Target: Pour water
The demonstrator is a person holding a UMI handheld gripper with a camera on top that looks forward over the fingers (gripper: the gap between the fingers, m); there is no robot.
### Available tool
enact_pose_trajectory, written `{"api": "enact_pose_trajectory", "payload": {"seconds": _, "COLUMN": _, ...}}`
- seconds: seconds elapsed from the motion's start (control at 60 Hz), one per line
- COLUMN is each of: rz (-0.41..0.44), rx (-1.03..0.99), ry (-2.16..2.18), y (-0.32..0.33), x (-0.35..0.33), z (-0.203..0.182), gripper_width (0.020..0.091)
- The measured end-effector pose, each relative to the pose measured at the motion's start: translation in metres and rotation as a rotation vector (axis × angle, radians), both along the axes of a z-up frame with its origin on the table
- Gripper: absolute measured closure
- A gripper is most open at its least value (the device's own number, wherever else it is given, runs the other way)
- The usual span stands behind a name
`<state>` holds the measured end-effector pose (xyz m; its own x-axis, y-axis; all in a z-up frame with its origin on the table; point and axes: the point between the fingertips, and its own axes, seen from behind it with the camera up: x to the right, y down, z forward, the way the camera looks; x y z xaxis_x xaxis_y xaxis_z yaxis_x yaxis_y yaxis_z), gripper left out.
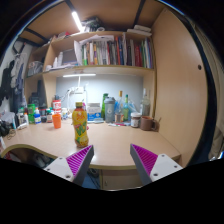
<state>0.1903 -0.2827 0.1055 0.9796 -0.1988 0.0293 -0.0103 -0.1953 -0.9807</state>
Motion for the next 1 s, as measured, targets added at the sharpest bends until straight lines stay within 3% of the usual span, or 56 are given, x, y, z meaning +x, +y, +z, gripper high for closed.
{"api": "enact_pose_trajectory", "payload": {"seconds": 0.283, "rz": -0.008, "rx": -0.004, "ry": 0.009, "y": 0.025, "x": -0.005, "z": -0.008, "gripper_width": 0.0281}}
{"api": "enact_pose_trajectory", "payload": {"seconds": 0.717, "rz": 0.141, "rx": 0.024, "ry": -0.008, "y": 0.153, "x": -0.109, "z": -0.016, "gripper_width": 0.0278}}
{"api": "enact_pose_trajectory", "payload": {"seconds": 1.0, "rz": 0.077, "rx": 0.025, "ry": -0.014, "y": 0.235, "x": -0.102, "z": -0.029, "gripper_width": 0.0275}}
